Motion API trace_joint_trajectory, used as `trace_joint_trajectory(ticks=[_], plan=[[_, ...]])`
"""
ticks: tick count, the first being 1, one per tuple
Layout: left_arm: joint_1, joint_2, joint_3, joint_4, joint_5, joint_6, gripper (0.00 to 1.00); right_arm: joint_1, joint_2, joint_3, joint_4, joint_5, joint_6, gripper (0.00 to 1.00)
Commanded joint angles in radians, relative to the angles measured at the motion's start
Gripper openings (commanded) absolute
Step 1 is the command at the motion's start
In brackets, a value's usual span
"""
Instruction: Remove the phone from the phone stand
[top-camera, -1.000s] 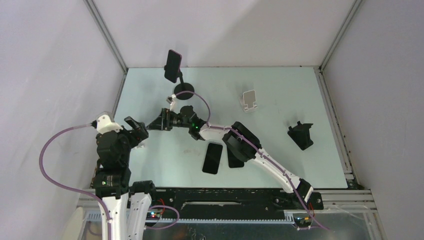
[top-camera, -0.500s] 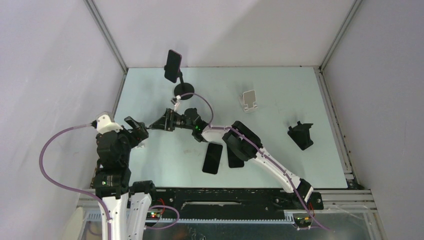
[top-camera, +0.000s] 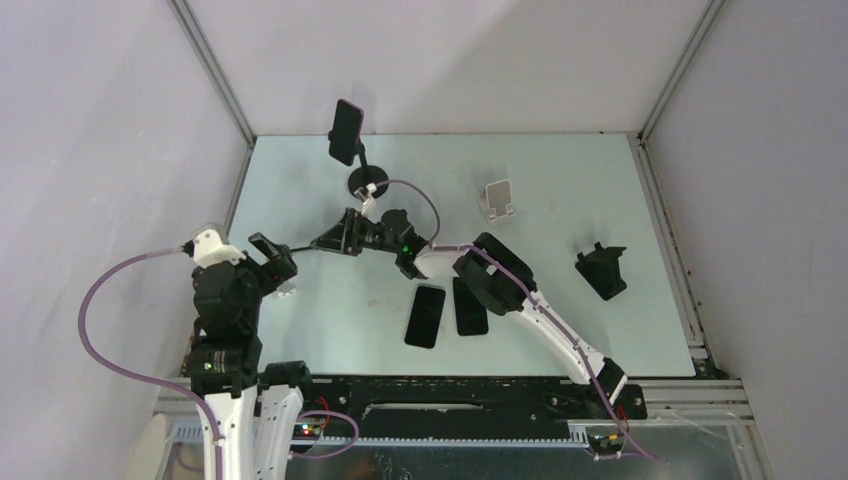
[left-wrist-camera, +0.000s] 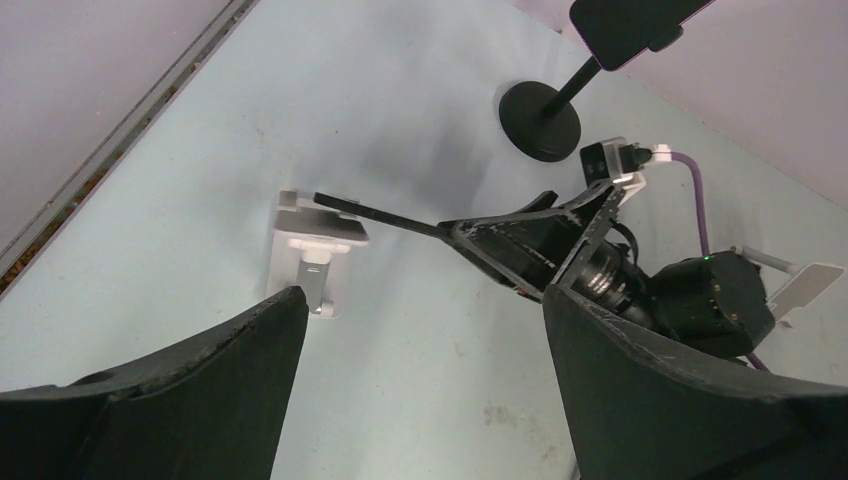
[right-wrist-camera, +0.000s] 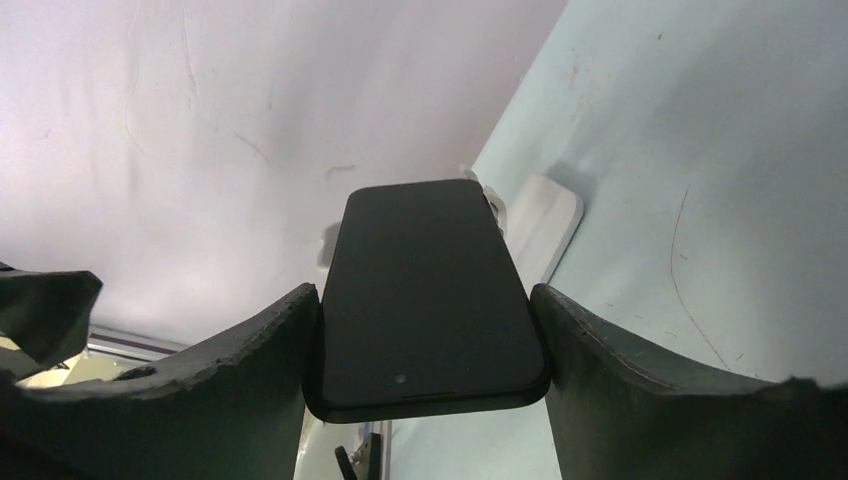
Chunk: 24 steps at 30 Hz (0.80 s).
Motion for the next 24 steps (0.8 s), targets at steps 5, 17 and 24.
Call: trace_joint_trajectory(ticks=[5, 17, 24], plan=[[0.009, 0.002, -0.009, 0.030, 0.004, 0.020, 0.95, -0.042, -0.176, -0.079, 0.169, 0.037, -0.004, 0.14], [0.009, 0.003, -0.007, 0.029, 0.004, 0.024, 0.96, -0.087, -0.324, -0.270, 0.204, -0.004, -0.040, 0.12], [0.008, 0.028, 0.027, 0.039, 0.125, 0.056, 0.95, -0.123, -0.481, -0.468, 0.164, -0.067, -0.098, 0.12]])
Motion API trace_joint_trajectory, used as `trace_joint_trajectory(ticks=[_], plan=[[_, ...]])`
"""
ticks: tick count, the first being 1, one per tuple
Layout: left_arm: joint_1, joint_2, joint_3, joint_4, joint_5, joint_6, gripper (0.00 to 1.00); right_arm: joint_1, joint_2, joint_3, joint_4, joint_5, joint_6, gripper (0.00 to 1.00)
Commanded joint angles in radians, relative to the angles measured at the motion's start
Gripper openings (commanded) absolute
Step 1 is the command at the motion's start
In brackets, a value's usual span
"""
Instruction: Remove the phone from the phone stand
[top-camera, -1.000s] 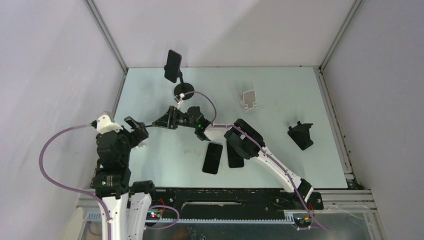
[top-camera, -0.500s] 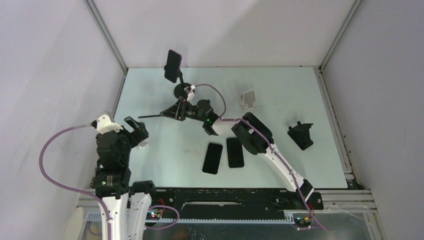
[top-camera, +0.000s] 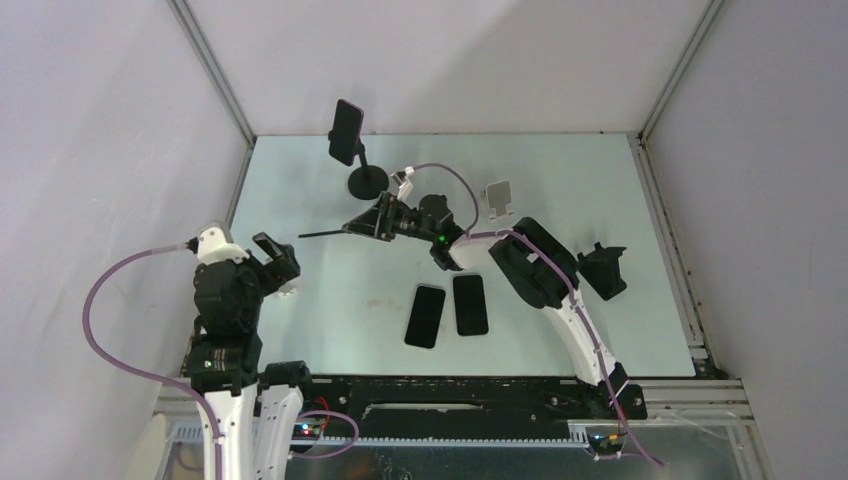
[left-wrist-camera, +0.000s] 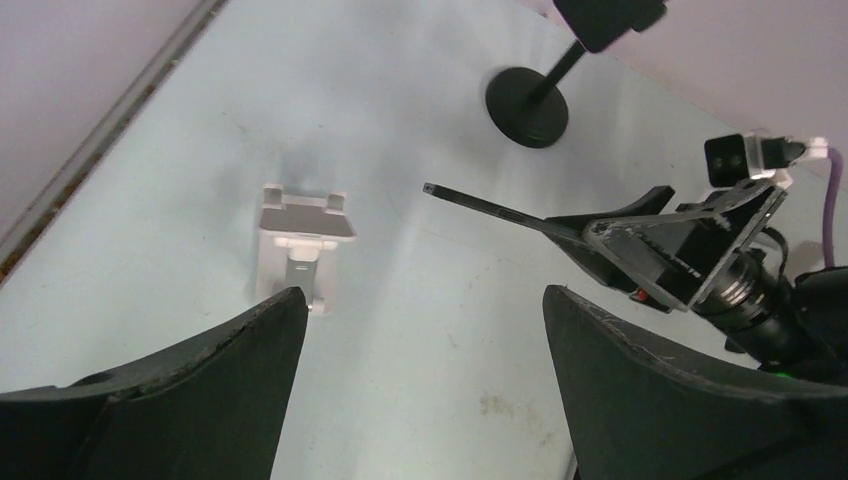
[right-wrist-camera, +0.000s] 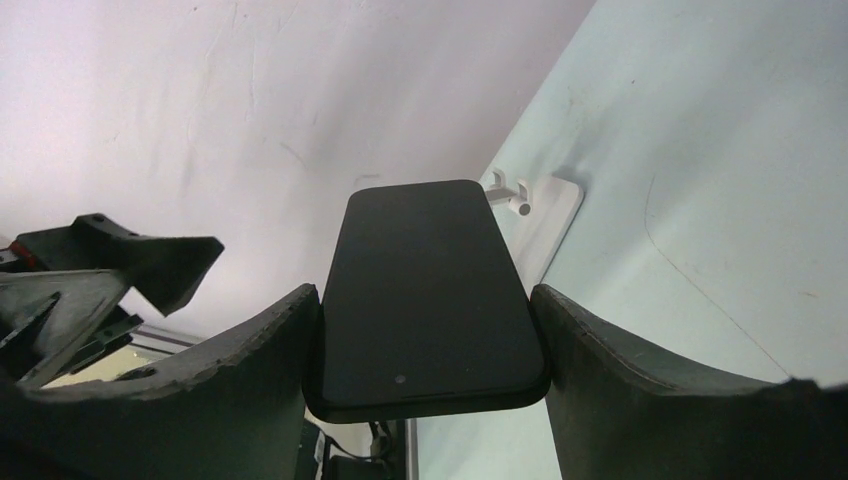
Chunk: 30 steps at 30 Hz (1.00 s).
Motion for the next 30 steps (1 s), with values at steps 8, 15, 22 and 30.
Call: trace_joint_trajectory(ticks=[8, 15, 22, 30], plan=[[-0.055, 0.140, 0.139, 0.035, 0.254, 0.076, 0.97, -0.060, -0.303, -0.196, -0.074, -0.138, -0.161, 0.10], [-0.349, 0.251, 0.175, 0.084, 0.142, 0.087, 1.00, -0.088, -0.460, -0.240, -0.452, -0.168, -0.394, 0.12], [-0.494, 0.329, 0.194, 0.136, 0.203, 0.132, 1.00, -0.113, -0.576, -0.243, -0.781, -0.146, -0.625, 0.13], [-0.512, 0.341, 0.161, 0.177, 0.298, 0.153, 1.00, -0.141, -0.660, -0.243, -1.034, -0.082, -0.793, 0.12]])
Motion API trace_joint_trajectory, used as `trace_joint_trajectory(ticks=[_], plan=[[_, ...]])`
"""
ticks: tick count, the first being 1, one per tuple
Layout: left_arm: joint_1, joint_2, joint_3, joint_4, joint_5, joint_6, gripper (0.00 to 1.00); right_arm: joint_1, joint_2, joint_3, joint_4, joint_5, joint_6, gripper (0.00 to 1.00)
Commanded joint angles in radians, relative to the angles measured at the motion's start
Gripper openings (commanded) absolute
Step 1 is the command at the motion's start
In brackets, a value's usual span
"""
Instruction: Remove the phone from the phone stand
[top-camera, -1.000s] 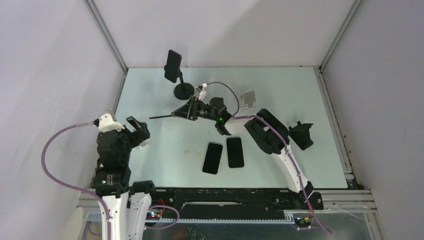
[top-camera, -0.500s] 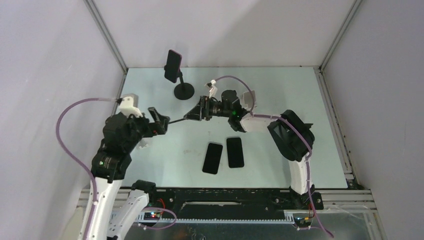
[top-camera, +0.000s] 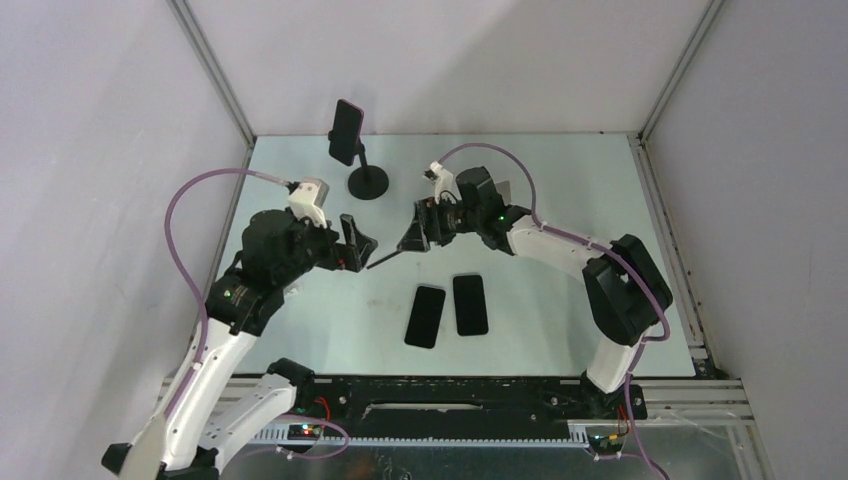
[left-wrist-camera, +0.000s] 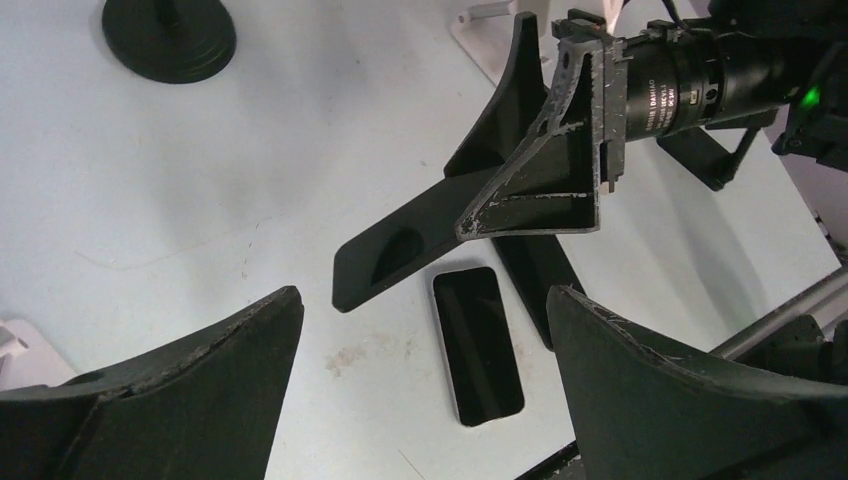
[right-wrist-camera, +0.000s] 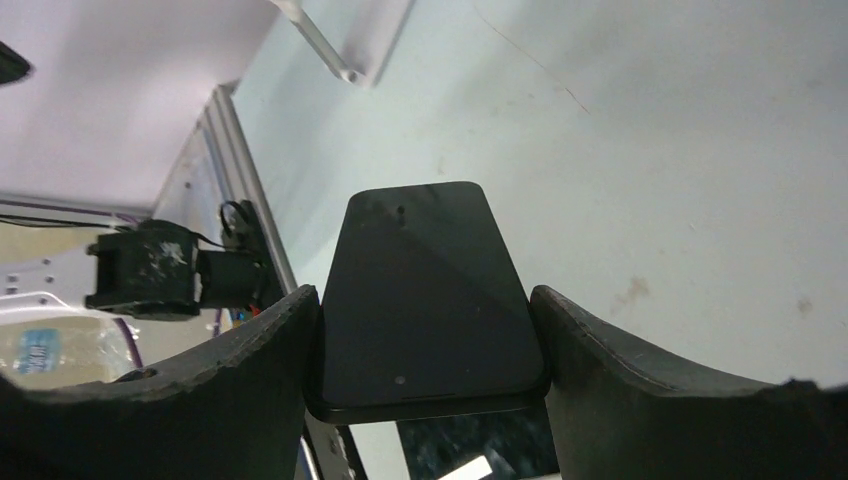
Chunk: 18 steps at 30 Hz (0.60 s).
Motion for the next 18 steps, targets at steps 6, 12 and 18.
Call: trace_joint_trajectory(ticks=[6, 12, 18], plan=[[-0.032, -0.069, -0.043, 0.116, 0.035, 0.125, 1.00, -0.030, -0.158, 0.008, -0.233, 0.101, -0.238, 0.11], [-0.033, -0.063, -0.043, 0.139, 0.071, 0.140, 1.00, -0.043, -0.218, 0.009, -0.303, 0.194, -0.342, 0.09], [-0.034, -0.048, -0.067, 0.176, 0.106, 0.124, 1.00, -0.043, -0.242, 0.054, -0.411, 0.303, -0.462, 0.07]])
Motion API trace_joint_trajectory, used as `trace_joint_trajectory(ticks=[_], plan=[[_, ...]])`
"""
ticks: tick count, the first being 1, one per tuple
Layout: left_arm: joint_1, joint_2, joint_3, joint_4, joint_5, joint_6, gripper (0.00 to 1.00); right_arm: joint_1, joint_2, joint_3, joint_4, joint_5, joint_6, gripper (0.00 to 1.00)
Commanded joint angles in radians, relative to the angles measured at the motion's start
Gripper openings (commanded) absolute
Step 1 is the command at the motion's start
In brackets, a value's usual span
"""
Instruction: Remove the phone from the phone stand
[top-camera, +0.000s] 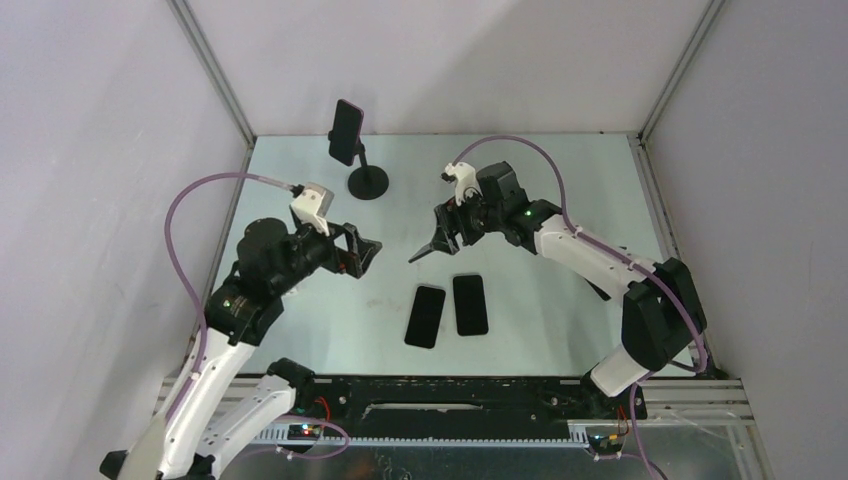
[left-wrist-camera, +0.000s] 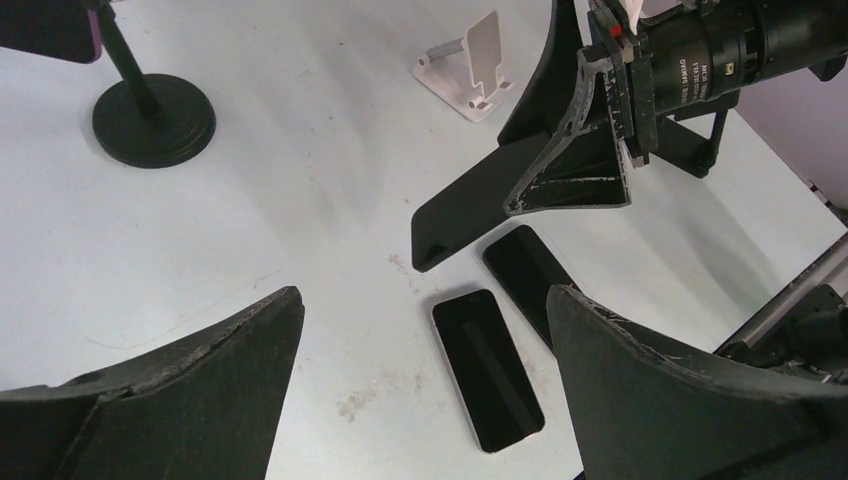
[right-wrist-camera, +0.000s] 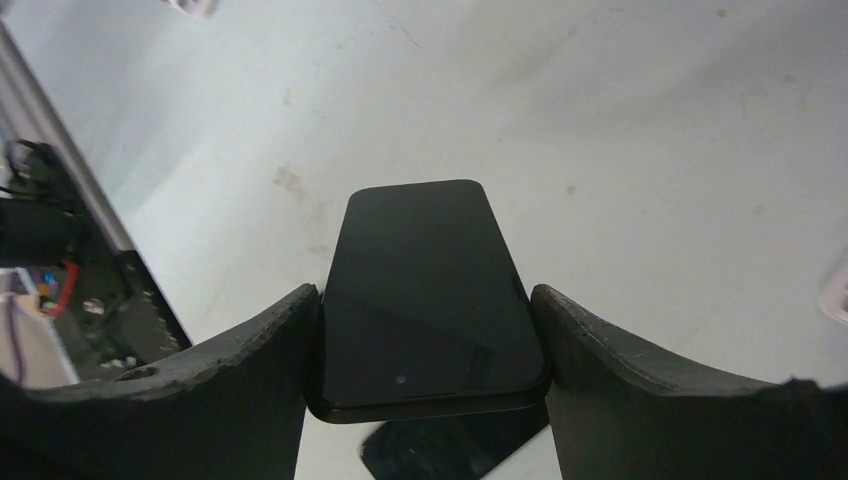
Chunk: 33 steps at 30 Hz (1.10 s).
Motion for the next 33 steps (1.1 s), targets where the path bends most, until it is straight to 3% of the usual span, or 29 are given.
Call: trace_joint_trajectory(ticks=[1, 6, 11, 17, 24, 33], plan=[[-0.008, 0.006, -0.019, 0.074, 0.045, 0.012, 1.00, 0.000, -0.053, 0.077, -0.079, 0.097, -0.153, 0.07], [-0.019, -0.014, -0.046, 0.118, 0.055, 0.035, 1.00, 0.025, -0.096, 0.110, -0.165, 0.188, -0.311, 0.07], [-0.047, -0.034, -0.076, 0.162, 0.111, 0.111, 1.00, 0.049, -0.141, 0.130, -0.253, 0.156, -0.441, 0.06], [-0.185, -0.069, -0.131, 0.258, 0.207, 0.241, 1.00, 0.119, -0.168, 0.177, -0.415, 0.153, -0.583, 0.06], [-0.315, -0.083, -0.193, 0.307, 0.219, 0.380, 1.00, 0.165, -0.189, 0.178, -0.568, 0.031, -0.684, 0.03], [-0.423, -0.109, -0.285, 0.401, 0.182, 0.390, 1.00, 0.182, -0.298, 0.178, -0.618, -0.099, -0.709, 0.01]])
